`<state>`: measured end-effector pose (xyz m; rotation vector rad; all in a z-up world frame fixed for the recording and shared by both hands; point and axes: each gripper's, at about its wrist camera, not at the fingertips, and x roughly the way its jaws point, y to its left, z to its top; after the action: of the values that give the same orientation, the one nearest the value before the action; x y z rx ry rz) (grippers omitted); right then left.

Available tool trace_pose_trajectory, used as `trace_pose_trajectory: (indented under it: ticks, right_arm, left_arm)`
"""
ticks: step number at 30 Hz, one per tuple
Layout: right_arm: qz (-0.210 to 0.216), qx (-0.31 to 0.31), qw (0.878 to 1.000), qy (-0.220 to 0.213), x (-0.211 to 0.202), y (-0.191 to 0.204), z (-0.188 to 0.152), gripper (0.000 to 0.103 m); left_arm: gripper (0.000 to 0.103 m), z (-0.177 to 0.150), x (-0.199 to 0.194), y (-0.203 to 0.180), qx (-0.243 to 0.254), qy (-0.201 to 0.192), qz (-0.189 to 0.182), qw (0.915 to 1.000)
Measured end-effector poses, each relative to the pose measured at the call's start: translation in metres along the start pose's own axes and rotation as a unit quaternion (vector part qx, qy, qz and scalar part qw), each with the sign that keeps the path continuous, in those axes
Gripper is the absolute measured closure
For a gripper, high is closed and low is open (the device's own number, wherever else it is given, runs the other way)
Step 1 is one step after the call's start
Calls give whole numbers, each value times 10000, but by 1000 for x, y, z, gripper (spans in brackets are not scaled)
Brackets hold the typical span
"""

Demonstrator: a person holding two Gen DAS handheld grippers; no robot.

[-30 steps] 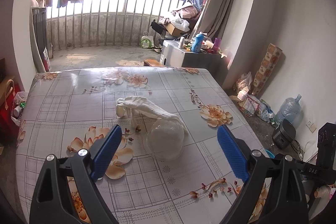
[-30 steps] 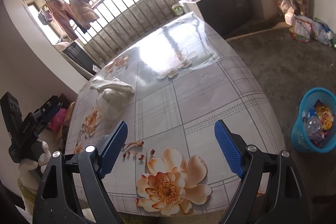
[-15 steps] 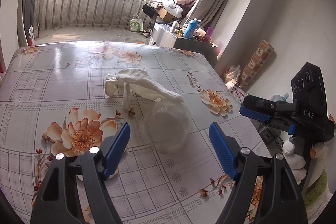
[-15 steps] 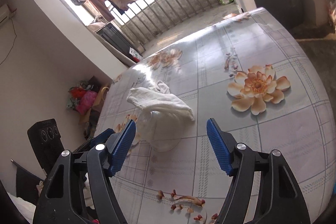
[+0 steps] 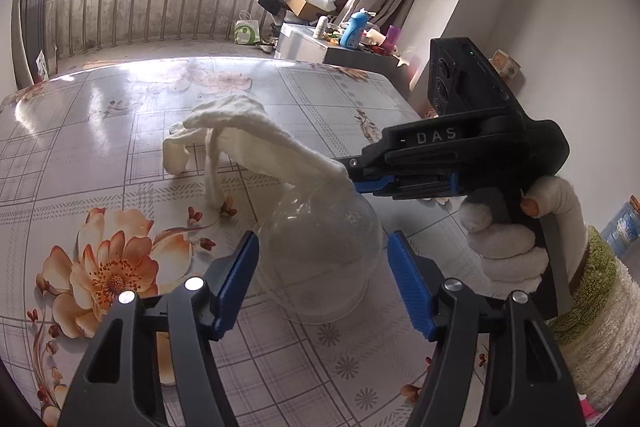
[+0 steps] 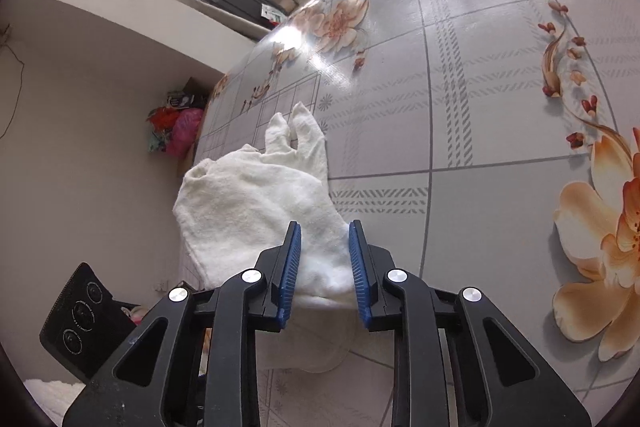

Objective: Collect trash
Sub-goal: 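Grasp the white glove with the right tool while the left tool grasps the clear dome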

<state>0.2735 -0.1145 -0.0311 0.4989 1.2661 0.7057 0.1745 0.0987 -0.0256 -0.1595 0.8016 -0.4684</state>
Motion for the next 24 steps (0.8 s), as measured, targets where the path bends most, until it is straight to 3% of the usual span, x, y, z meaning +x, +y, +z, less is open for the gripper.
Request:
trace_pose_trajectory:
  ticks: [8,16,24]
  right_arm:
    - [157,460,9987,-120,-26,-6,-43,96]
    - [-172,907,9931,-726,-79,-17,-118,102]
    - [-530,1369,9777,-1503,-133,-33,-174,103]
  left_arm:
    - [40,-14,-6,-21,288,162,-414,9986]
    - [40,-44,-16,-76,916,502,-967,9898]
    - [40,-56,-24,-100,1045,564,-947,9884]
